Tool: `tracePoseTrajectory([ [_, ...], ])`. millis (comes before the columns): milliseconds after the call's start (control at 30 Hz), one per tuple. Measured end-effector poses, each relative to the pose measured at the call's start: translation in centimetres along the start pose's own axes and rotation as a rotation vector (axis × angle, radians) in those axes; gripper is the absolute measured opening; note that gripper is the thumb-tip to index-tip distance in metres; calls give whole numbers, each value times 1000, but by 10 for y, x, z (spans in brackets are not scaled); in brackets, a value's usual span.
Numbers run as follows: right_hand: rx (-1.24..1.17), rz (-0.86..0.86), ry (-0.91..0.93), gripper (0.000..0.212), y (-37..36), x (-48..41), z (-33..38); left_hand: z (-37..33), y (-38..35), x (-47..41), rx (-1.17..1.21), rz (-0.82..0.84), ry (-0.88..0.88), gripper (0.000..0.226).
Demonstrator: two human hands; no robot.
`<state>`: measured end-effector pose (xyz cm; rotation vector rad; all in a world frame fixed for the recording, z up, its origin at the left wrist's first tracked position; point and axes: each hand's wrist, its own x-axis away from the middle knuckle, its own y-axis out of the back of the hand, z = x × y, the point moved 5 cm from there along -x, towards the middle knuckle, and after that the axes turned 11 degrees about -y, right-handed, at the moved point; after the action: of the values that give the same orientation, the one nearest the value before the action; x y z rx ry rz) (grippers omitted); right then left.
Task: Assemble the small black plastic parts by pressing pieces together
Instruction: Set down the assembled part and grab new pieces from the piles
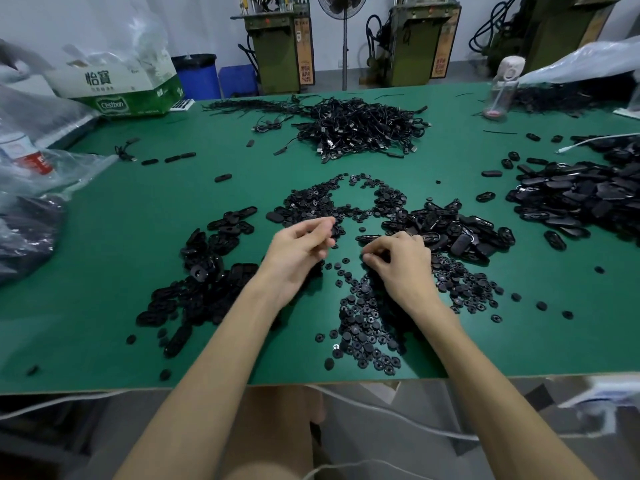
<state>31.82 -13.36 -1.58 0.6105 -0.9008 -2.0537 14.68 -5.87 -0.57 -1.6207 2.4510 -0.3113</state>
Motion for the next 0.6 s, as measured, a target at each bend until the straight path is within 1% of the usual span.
tracePoseTrajectory([
  [67,36,-3,0,14,1,0,1,9,-13,-3,95,18,21,29],
  [167,82,-2,-6,12,0,0,2,15,-24,-8,75,20,-7,19],
  [233,-10,-6,-15,9,1,-1,1,14,-28,-7,-51,17,-40,22],
  [300,-268,-22,-54,6,7,-3,-3,8,-32,-3,-311,48,-141,25],
  [333,-384,-34,-81,6,9,-4,-5,4,-36,2,-450,74,-221,25],
  [400,-541,-58,-140,9,12,-7,-7,-5,-50,17,-693,195,-417,22],
  [467,-712,-56,-207,12,12,-12,-7,-5,-69,35,-876,411,-562,16],
  [533,-865,-45,-255,15,12,-17,-7,0,-82,52,-973,582,-625,11],
  [600,-978,-8,-285,14,13,-22,-9,0,-88,64,-1008,631,-712,10],
])
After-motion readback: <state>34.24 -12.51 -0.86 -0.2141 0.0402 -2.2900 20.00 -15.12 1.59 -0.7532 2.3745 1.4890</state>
